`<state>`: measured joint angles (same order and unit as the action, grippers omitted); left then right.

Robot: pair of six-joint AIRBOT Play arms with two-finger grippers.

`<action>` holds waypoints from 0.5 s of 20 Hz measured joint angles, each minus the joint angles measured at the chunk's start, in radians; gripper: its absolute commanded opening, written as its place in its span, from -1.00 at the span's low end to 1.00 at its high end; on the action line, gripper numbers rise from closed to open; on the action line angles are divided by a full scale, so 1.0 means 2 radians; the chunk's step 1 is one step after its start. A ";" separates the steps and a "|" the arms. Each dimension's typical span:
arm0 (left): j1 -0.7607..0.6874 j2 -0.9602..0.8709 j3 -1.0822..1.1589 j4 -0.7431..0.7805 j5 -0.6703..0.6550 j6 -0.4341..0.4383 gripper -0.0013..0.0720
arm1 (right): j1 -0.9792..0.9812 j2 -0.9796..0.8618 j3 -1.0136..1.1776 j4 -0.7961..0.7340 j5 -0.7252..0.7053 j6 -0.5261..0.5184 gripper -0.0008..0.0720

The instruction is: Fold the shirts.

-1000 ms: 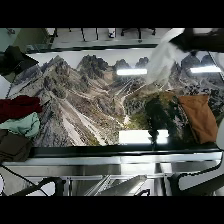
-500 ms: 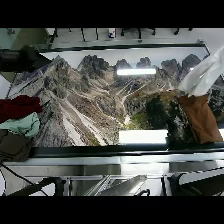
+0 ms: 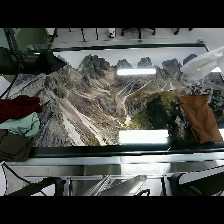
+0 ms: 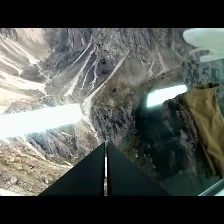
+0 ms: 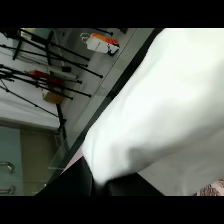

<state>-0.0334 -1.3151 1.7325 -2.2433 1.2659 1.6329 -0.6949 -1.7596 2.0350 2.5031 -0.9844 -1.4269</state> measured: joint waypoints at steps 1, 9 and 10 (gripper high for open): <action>-0.001 0.000 -0.001 -0.001 -0.001 0.000 -0.93 | -0.002 0.007 -0.010 -0.008 -0.006 0.015 -0.93; -0.002 0.000 -0.003 -0.001 0.018 0.000 -0.93 | -0.014 0.172 -0.198 -0.286 -0.110 0.203 -0.93; -0.002 0.000 -0.003 -0.001 0.019 0.000 -0.93 | -0.016 0.199 -0.228 -0.317 -0.119 0.220 -0.93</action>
<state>-0.0380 -1.3151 1.7260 -2.2448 1.3045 1.6329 -0.7277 -1.3624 1.5784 1.8694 -1.2221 -0.9878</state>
